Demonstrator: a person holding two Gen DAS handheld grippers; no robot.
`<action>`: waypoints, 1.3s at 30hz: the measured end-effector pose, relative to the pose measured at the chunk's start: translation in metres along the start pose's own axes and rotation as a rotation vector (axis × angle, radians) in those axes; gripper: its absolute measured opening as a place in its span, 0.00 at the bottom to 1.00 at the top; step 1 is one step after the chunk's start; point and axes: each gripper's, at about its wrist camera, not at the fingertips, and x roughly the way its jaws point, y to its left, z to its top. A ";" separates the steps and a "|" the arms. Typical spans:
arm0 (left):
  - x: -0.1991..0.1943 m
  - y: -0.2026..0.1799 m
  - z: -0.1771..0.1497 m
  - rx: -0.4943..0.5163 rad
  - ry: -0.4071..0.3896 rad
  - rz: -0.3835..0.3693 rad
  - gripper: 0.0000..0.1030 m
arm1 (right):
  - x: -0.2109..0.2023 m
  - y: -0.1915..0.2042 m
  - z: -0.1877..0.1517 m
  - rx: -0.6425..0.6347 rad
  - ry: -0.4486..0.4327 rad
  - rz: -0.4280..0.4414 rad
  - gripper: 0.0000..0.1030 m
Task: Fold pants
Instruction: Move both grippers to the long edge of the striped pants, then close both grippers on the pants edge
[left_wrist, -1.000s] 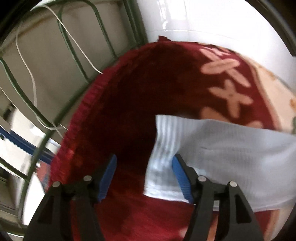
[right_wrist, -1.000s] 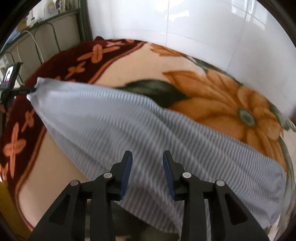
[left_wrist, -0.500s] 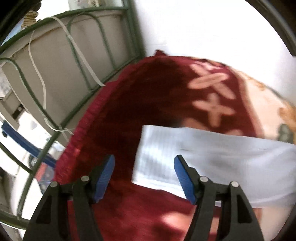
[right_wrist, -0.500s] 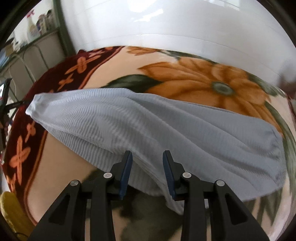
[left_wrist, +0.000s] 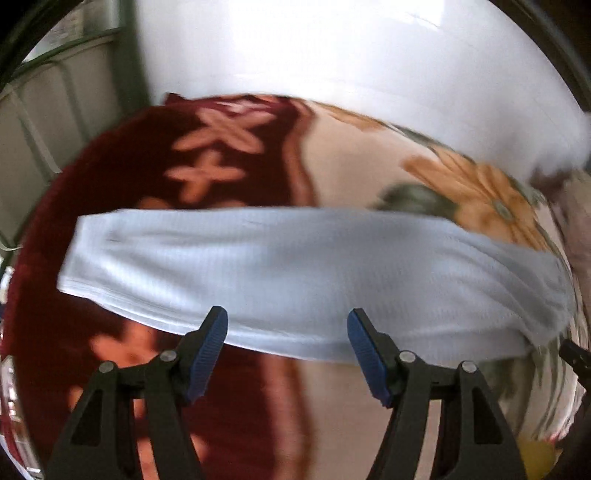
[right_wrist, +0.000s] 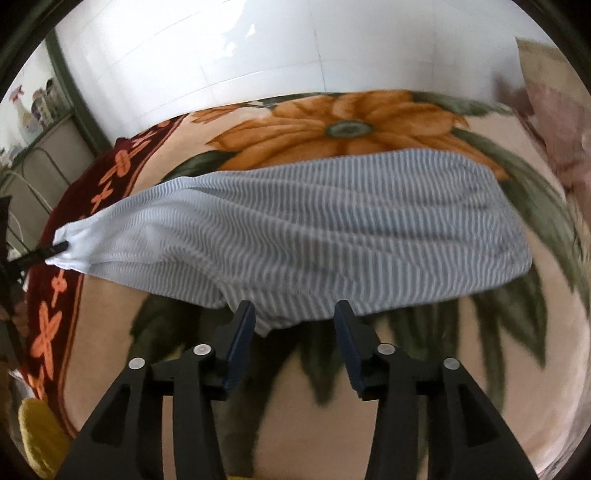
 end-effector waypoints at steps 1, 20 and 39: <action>0.004 -0.016 -0.003 0.025 0.011 -0.005 0.69 | 0.002 0.000 -0.003 0.008 0.004 0.011 0.48; 0.053 -0.159 -0.024 0.406 0.005 -0.015 0.69 | 0.055 0.029 0.003 -0.107 0.153 0.020 0.43; 0.053 -0.184 -0.030 0.411 -0.050 -0.015 0.68 | 0.013 0.008 0.007 0.014 0.033 0.116 0.10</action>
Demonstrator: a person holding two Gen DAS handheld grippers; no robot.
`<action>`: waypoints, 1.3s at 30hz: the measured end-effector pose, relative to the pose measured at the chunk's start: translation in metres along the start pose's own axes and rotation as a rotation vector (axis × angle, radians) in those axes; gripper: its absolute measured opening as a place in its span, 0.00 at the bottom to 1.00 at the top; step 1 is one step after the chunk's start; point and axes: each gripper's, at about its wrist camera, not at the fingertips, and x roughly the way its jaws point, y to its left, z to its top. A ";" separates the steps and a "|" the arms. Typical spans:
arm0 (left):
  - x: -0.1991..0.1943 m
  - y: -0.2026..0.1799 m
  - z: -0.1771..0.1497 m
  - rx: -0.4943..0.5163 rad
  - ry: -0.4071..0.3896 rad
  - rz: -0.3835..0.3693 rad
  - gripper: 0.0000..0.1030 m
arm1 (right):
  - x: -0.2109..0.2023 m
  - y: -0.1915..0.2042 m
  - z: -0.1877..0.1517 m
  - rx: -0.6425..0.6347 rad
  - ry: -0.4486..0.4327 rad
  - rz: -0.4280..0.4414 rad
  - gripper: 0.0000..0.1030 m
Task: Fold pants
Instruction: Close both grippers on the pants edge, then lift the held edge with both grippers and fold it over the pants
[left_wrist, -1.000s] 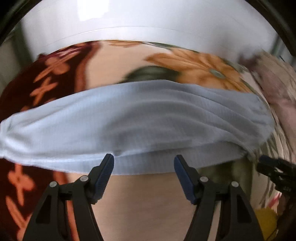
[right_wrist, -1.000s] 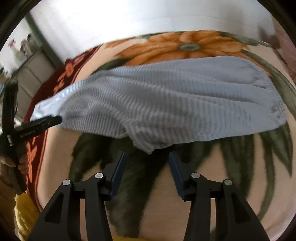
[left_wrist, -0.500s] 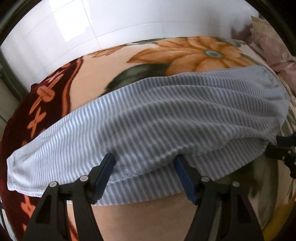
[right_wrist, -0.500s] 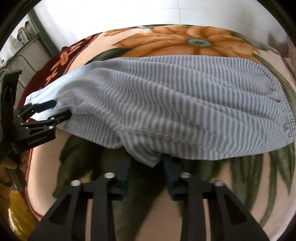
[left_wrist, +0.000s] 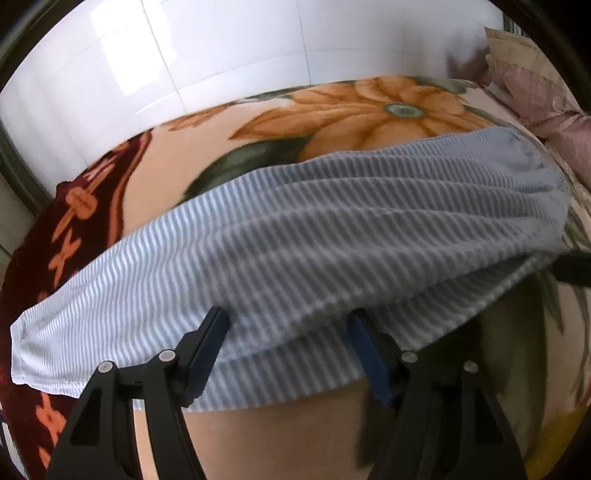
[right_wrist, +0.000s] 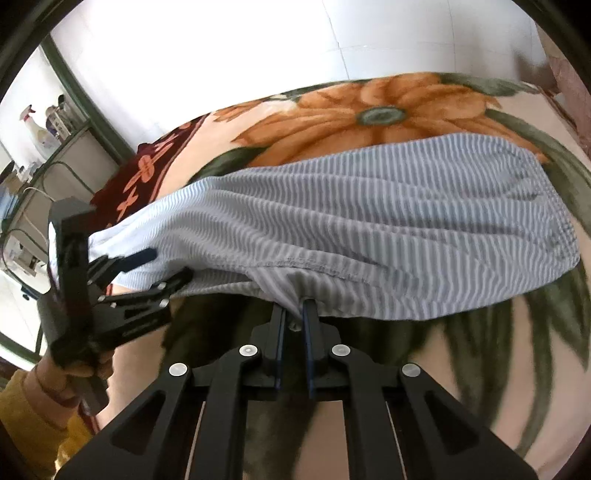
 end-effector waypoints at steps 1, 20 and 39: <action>0.000 0.000 0.000 -0.008 -0.015 -0.002 0.63 | 0.000 0.001 -0.001 0.000 -0.001 -0.002 0.10; -0.029 0.029 -0.017 -0.134 0.042 -0.185 0.07 | 0.015 0.020 -0.008 -0.104 0.052 -0.030 0.35; -0.020 0.018 -0.033 -0.068 0.087 -0.164 0.07 | 0.037 0.001 -0.022 -0.124 0.222 -0.097 0.09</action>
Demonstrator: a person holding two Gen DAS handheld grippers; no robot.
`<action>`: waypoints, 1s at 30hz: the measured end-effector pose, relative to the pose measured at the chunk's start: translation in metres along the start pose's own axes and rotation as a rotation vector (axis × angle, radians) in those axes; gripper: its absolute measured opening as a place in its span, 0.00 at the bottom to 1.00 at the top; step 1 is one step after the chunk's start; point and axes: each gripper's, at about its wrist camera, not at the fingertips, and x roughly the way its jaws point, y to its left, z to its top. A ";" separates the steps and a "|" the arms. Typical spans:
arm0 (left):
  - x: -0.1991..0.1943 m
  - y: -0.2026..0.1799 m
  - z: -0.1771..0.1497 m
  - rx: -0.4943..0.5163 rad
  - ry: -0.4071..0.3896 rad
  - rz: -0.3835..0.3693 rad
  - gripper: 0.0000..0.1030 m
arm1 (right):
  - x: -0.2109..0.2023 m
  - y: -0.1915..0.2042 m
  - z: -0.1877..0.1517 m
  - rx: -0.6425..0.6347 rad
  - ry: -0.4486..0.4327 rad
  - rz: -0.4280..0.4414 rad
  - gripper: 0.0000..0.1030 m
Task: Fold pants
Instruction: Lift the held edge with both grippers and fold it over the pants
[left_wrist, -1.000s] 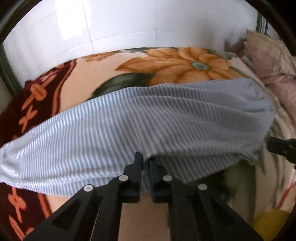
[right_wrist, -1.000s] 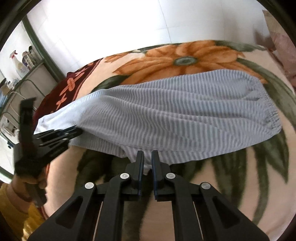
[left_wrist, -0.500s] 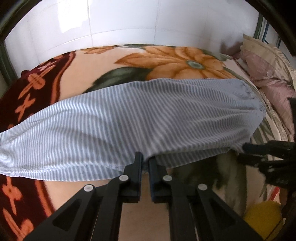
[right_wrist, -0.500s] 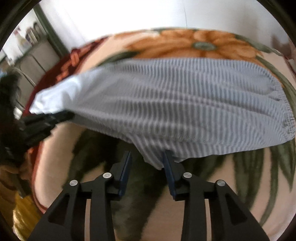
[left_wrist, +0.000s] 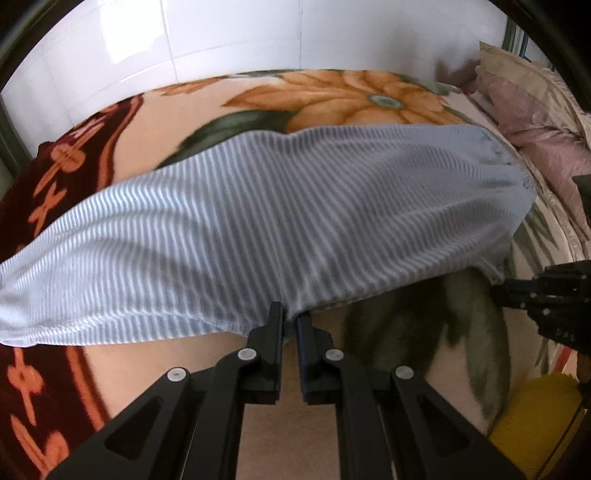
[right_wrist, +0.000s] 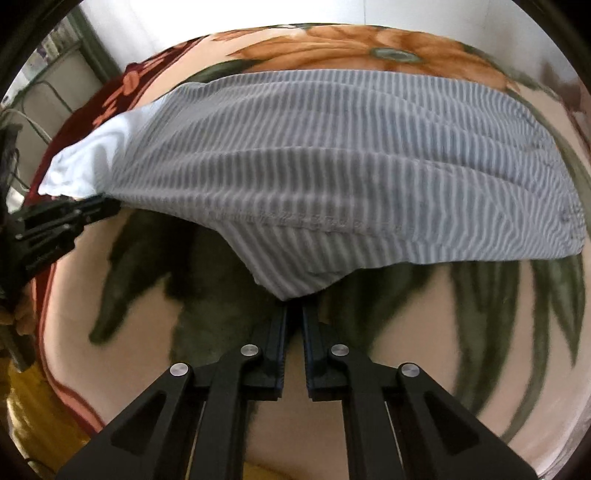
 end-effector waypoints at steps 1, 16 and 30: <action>0.001 0.000 0.000 0.001 0.005 -0.005 0.08 | -0.003 -0.004 -0.001 0.012 0.001 0.020 0.09; -0.034 -0.025 0.024 -0.117 -0.040 -0.144 0.31 | -0.065 -0.204 -0.013 0.665 -0.289 -0.035 0.47; 0.039 -0.143 0.069 -0.048 0.193 -0.381 0.32 | -0.050 -0.223 0.000 0.602 -0.256 -0.139 0.30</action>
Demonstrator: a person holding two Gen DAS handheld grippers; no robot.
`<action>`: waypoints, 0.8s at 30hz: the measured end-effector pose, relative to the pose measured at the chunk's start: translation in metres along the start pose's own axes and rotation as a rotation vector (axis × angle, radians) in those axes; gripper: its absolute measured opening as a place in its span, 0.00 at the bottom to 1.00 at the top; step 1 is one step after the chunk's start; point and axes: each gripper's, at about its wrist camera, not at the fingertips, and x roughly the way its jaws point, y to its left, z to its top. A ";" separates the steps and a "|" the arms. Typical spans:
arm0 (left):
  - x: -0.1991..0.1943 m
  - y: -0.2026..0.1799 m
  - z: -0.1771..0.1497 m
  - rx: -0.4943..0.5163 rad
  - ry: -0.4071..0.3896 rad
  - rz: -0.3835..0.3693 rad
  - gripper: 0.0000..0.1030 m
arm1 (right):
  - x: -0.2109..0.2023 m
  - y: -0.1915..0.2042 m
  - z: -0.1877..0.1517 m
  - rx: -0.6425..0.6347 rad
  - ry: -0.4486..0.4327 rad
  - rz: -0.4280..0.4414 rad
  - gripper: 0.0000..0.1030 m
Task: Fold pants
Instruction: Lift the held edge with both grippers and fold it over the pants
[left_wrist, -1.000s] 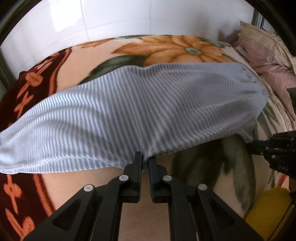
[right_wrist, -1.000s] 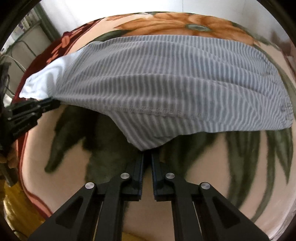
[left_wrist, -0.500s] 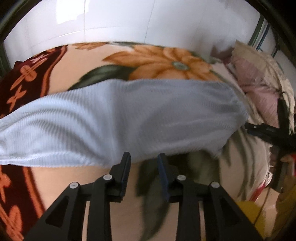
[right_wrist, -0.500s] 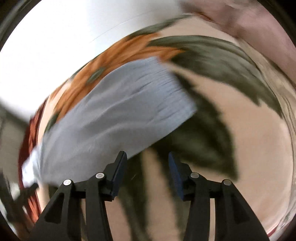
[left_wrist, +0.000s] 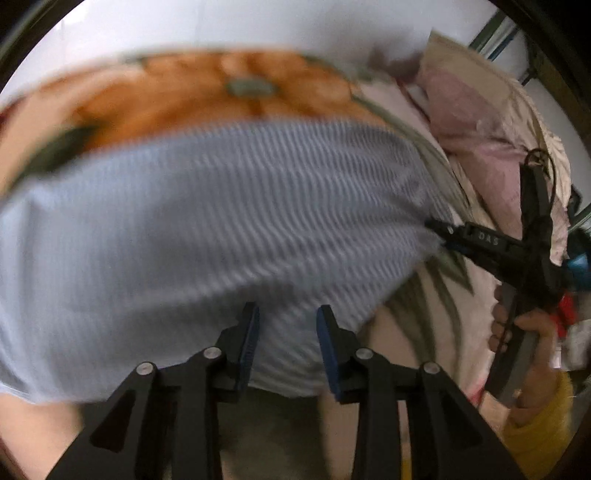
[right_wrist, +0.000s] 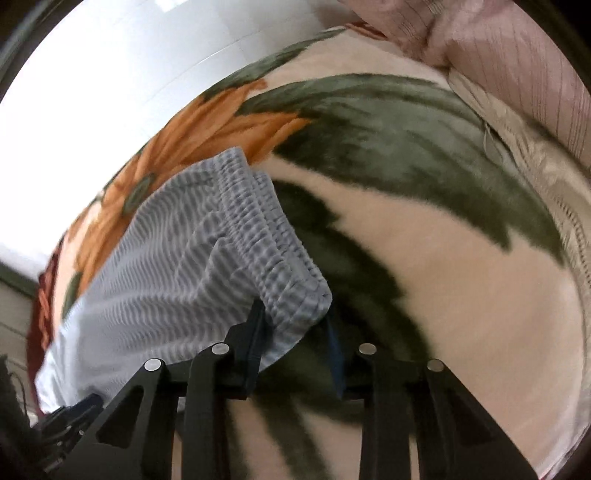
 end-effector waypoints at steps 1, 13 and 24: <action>0.010 0.001 -0.001 -0.020 0.063 -0.025 0.32 | -0.001 -0.002 -0.001 -0.006 0.000 0.003 0.30; 0.010 0.002 -0.009 -0.029 0.055 0.013 0.32 | -0.029 0.064 0.048 -0.323 -0.112 0.006 0.42; 0.011 0.001 -0.007 -0.061 0.041 0.011 0.32 | 0.050 0.127 0.086 -0.645 0.097 0.033 0.49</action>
